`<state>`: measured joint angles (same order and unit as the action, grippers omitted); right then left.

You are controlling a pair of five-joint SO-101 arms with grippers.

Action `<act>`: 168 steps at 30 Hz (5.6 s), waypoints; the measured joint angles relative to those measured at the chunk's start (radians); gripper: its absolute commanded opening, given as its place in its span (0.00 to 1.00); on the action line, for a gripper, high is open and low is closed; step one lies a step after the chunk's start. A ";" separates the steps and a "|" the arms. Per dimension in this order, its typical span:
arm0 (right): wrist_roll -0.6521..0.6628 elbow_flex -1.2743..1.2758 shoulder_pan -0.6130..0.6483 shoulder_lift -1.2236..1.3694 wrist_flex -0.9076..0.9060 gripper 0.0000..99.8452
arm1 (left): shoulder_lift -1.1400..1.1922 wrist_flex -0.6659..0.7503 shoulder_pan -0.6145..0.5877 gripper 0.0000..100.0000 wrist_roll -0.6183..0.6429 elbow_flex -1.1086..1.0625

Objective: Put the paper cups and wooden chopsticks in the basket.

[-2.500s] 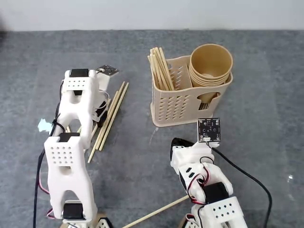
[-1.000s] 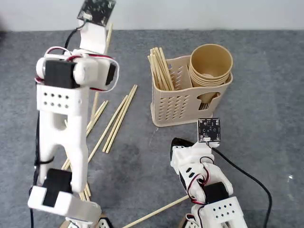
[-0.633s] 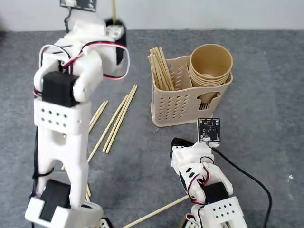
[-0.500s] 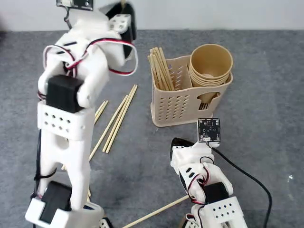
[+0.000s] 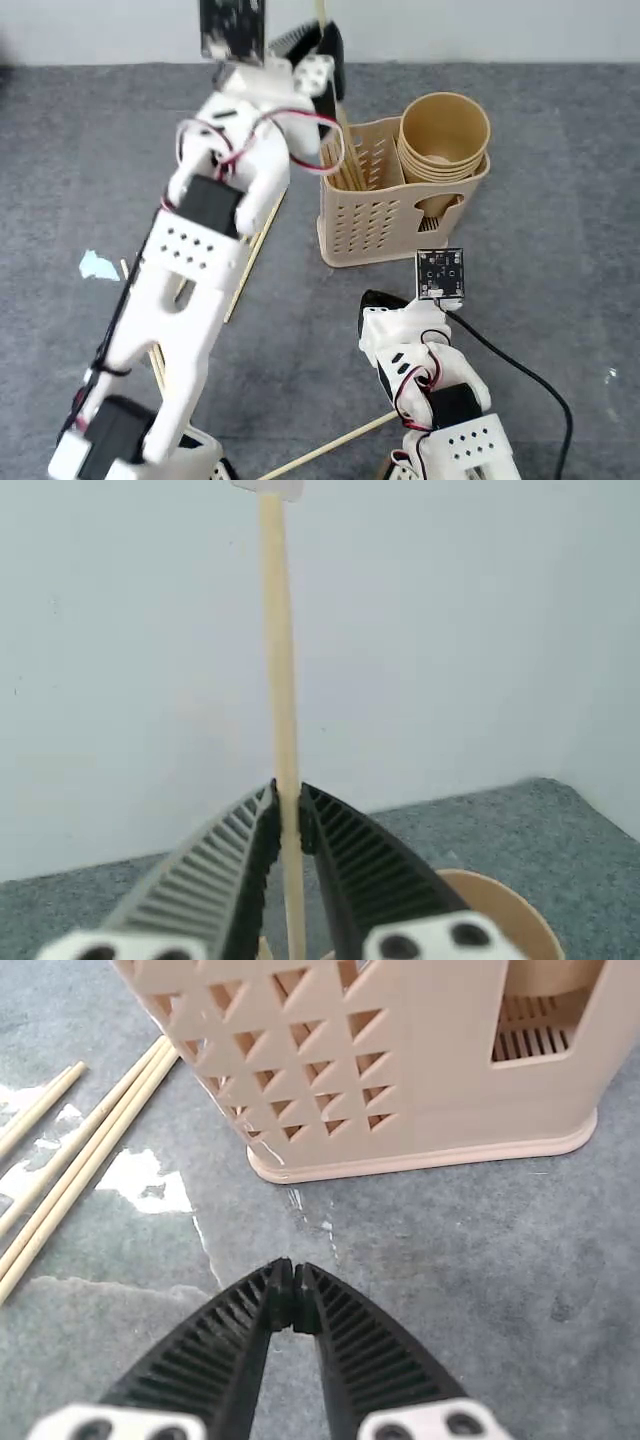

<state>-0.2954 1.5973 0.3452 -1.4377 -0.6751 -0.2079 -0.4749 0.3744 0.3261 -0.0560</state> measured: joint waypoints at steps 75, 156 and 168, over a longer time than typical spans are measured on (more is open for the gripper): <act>0.000 0.000 0.000 0.000 0.000 0.01 | 0.743 -0.957 -0.525 0.20 -0.819 0.204; 0.000 0.005 0.000 0.000 0.000 0.01 | -0.035 -0.388 0.015 0.01 -0.074 0.330; 0.000 0.005 0.000 0.000 0.000 0.01 | -0.034 -0.057 0.015 0.01 -0.068 0.014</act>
<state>-0.2954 1.6019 0.3452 -1.4377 -0.6751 -0.2417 -0.5317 0.3897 0.2585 -0.0422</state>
